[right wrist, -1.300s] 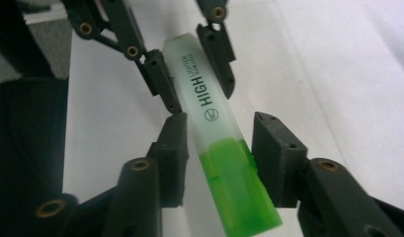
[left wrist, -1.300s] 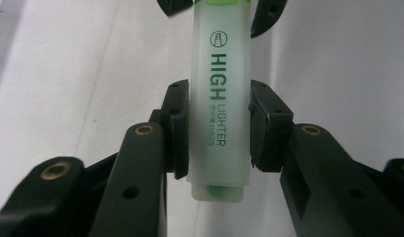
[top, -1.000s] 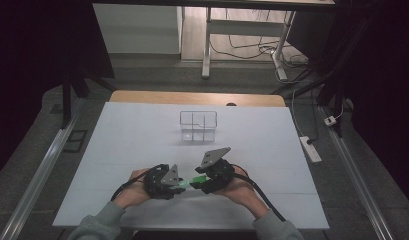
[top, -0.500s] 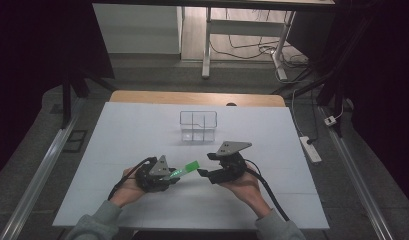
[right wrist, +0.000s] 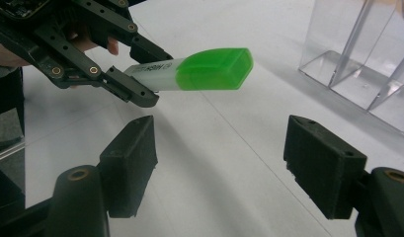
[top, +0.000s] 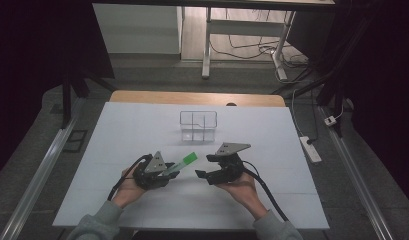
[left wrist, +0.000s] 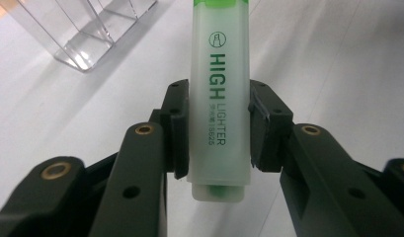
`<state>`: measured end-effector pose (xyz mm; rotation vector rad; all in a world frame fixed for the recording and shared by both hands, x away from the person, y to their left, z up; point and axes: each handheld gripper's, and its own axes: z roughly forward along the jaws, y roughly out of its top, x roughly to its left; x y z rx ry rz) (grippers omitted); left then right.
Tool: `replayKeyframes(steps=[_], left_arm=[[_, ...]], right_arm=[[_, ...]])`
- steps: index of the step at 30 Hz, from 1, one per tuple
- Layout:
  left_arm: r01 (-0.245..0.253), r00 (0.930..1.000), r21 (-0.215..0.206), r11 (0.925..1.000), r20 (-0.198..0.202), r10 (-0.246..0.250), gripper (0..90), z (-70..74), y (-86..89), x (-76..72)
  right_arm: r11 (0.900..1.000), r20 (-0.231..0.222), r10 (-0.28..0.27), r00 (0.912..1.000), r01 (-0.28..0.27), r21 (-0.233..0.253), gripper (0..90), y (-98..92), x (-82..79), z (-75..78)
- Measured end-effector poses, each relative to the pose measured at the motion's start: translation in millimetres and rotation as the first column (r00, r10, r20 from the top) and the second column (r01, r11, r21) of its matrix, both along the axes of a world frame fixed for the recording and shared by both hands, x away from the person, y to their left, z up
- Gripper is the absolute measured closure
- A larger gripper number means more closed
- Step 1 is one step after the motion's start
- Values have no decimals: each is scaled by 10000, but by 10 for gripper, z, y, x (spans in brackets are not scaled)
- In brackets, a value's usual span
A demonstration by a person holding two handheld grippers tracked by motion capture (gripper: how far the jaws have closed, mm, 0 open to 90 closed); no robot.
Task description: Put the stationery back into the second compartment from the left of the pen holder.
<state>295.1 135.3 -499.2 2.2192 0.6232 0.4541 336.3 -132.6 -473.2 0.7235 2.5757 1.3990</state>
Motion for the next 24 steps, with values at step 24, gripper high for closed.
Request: replayKeyframes(steps=[24], left_arm=[[344, 9965, 5, 9994, 764, -343, 644, -29, -362, -130]], right_arm=[[9981, -451, -44, 9990, 72, 616, 317, 89, -16, -59]])
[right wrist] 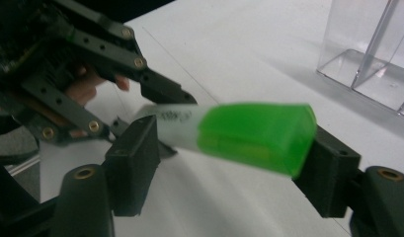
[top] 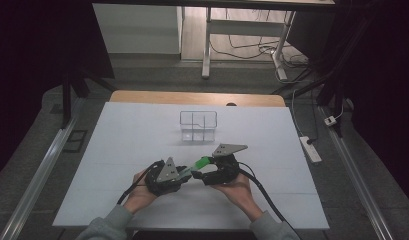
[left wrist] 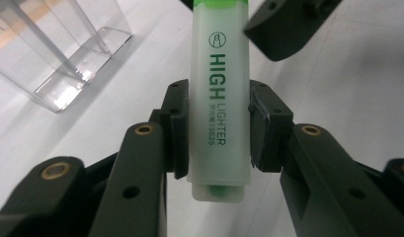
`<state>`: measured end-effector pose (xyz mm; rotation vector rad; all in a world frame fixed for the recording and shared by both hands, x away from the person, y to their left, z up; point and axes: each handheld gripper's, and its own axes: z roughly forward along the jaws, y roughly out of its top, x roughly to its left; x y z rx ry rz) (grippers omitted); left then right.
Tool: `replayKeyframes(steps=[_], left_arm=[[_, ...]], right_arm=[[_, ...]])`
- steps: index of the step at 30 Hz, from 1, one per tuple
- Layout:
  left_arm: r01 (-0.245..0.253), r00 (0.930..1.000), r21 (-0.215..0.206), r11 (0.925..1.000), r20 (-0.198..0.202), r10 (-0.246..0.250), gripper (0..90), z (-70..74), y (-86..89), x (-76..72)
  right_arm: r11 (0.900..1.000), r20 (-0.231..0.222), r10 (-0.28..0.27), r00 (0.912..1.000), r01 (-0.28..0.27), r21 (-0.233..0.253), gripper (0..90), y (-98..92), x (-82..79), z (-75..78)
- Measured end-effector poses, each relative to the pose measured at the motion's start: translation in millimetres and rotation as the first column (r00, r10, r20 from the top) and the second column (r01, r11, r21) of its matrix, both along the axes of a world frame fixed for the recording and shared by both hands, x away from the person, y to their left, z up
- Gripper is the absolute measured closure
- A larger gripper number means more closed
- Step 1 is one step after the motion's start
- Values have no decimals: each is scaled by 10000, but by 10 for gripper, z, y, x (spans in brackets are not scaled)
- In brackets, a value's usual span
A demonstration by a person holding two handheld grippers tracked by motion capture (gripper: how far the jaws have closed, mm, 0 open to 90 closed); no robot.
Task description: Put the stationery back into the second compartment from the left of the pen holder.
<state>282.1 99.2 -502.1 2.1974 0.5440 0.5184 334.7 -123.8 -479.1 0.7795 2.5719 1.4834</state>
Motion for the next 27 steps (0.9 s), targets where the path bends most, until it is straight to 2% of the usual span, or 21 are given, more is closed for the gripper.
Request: replayKeyframes(steps=[7, 9, 11, 14, 16, 19, 21, 23, 25, 27], left_arm=[[172, 9998, 515, 9985, 128, -179, 644, -49, -126, -31], [271, 9994, 634, 9976, 198, -284, 643, -52, -157, -41], [32, 9996, 655, 9978, 282, -51, 642, -51, -172, -43], [-237, 9993, 357, 9991, 308, 226, 645, -48, -149, -35], [-420, 9988, 90, 9991, 275, 417, 648, -42, -109, -20], [-760, 9965, -163, 9970, 324, 765, 648, -35, -57, -2], [-865, 9958, -264, 9959, 276, 873, 648, -34, -42, 11], [-872, 9958, -164, 9961, 250, 876, 648, -48, -59, 8], [-848, 9958, 126, 9963, 356, 843, 648, -66, -103, -8], [-849, 9954, 326, 9959, 474, 833, 647, -78, -148, -28]], right_arm=[[9986, -7, -33, 10000, 33, 530, 408, -1, -7, 27], [9987, 163, 26, 9999, -34, 501, 505, 10, -25, 37], [9988, 266, 168, 9995, -180, 450, 564, 23, -43, 40], [9992, 343, 50, 9994, -64, 403, 533, 28, -51, 48], [9982, 278, -194, 9994, 178, 571, 482, 1, -35, 54], [9965, 272, -460, 9986, 440, 709, 479, -47, -15, 72], [9964, 226, -434, 9988, 416, 738, 507, -66, -11, 74], [9956, 209, -362, 9991, 343, 870, 534, -60, -17, 69], [9942, 179, -312, 9994, 292, 1035, 555, -42, -25, 69], [9932, 202, -271, 9994, 246, 1134, 614, -25, -41, 76]])
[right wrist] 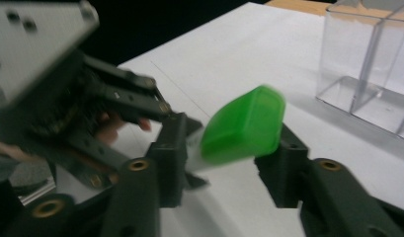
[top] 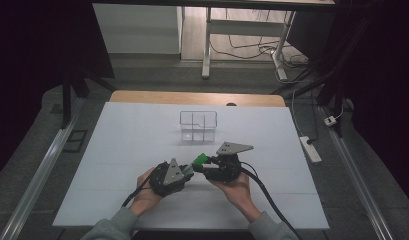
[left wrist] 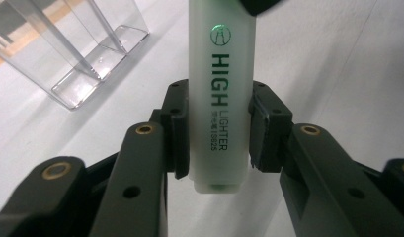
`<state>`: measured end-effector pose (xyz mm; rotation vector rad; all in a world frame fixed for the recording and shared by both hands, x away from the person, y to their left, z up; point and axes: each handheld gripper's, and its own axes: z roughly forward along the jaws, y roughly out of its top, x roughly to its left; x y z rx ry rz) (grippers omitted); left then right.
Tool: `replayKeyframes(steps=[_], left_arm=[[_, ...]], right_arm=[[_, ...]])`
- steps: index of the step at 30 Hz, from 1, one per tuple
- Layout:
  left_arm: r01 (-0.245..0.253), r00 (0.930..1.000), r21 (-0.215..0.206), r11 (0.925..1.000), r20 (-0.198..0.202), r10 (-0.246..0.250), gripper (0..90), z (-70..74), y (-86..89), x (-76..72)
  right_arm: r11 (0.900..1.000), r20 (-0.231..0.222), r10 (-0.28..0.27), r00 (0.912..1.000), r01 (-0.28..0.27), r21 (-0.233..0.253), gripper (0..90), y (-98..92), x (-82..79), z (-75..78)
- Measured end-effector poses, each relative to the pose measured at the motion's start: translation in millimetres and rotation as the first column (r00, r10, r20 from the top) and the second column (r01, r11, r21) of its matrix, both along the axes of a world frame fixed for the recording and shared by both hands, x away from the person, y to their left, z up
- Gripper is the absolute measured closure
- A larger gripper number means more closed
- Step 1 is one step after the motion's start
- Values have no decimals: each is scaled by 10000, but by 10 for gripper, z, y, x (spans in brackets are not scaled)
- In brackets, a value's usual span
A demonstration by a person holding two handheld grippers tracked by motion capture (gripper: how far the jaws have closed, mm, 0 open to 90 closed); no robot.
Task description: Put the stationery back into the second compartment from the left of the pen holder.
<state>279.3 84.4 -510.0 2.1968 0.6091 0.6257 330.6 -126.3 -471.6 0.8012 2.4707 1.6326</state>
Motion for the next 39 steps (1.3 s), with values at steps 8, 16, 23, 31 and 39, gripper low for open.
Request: replayKeyframes(steps=[8, 16, 23, 31, 39], left_arm=[[-278, 9991, -252, 9993, -331, 270, 517, -8, 30, 36], [-605, 9943, -723, 9955, -920, 537, 370, 47, 309, 32], [-1191, 9845, -1164, 9860, -1425, 1020, 345, 62, 702, -46], [-1878, 9721, -1202, 9748, -1648, 1669, 336, 12, 1026, -90], [-2119, 9649, -1053, 9716, -1802, 1909, 330, -52, 1192, -132]], right_arm=[[9997, 630, 205, 9978, -196, -148, 733, 16, -63, 58], [10000, 1189, -33, 9929, 35, -19, 736, -96, -34, 206], [9993, 1632, -348, 9860, 326, 163, 736, -197, 15, 352], [9943, 1861, -919, 9782, 799, 711, 736, -316, 169, 563], [9888, 2072, -1460, 9673, 1359, 622, 736, -346, 373, 712]])
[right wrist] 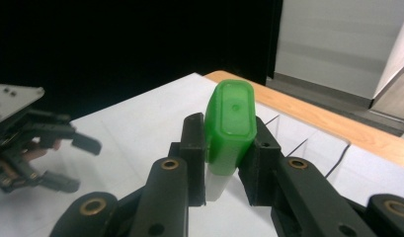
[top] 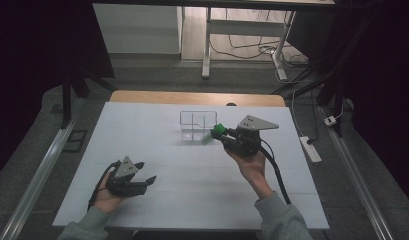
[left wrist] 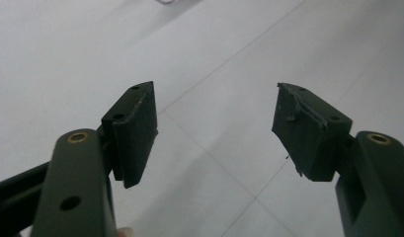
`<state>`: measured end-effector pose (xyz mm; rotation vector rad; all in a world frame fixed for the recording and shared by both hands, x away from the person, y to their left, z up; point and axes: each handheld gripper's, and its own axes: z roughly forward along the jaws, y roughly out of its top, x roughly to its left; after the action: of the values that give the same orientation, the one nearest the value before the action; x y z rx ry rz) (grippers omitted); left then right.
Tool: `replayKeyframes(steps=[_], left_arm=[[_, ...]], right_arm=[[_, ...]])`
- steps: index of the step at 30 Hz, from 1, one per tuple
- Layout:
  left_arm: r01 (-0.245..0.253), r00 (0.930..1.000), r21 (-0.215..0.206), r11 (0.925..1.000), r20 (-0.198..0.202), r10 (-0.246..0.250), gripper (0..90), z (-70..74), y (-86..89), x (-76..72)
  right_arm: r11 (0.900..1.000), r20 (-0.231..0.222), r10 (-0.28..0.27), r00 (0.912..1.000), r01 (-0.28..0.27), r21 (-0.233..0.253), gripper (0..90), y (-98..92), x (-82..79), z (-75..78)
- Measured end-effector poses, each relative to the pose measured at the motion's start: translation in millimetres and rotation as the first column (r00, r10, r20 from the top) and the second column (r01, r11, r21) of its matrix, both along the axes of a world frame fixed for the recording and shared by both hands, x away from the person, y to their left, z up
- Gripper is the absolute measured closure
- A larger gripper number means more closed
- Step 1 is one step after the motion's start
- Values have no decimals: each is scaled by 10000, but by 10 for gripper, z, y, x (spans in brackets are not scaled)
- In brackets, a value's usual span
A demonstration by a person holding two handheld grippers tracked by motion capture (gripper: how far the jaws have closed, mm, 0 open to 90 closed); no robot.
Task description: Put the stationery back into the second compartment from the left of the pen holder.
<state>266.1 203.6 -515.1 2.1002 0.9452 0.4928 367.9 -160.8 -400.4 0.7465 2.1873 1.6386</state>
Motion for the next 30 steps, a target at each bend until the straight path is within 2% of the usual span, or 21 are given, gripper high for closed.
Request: replayKeyframes(steps=[6, 11, 20, 27, 28, 30], left_arm=[[-97, 9999, -5, 10000, -142, 97, 326, -32, 92, -13], [-110, 9996, 82, 9999, -268, 113, 319, -60, 136, -9], [-255, 9990, 94, 9996, -373, 258, 310, -83, 219, 18], [-359, 9985, 51, 9993, -419, 361, 304, -95, 271, 33], [-369, 9983, 53, 9993, -438, 371, 304, -98, 275, 36], [-377, 9982, 63, 9993, -457, 379, 303, -102, 274, 38]], right_arm=[[9995, 3, -314, 9995, 314, -6, 736, 65, 202, 102], [9988, -127, -466, 9988, 465, -144, 736, 191, 453, 102], [9954, -397, -867, 9954, 850, -445, 734, 366, 889, -9], [9952, -833, -941, 9921, 917, -328, 728, 390, 1053, -167], [9954, -805, -918, 9925, 892, -350, 719, 400, 1055, -182], [9954, -710, -916, 9933, 893, -348, 609, 420, 1052, -209]])
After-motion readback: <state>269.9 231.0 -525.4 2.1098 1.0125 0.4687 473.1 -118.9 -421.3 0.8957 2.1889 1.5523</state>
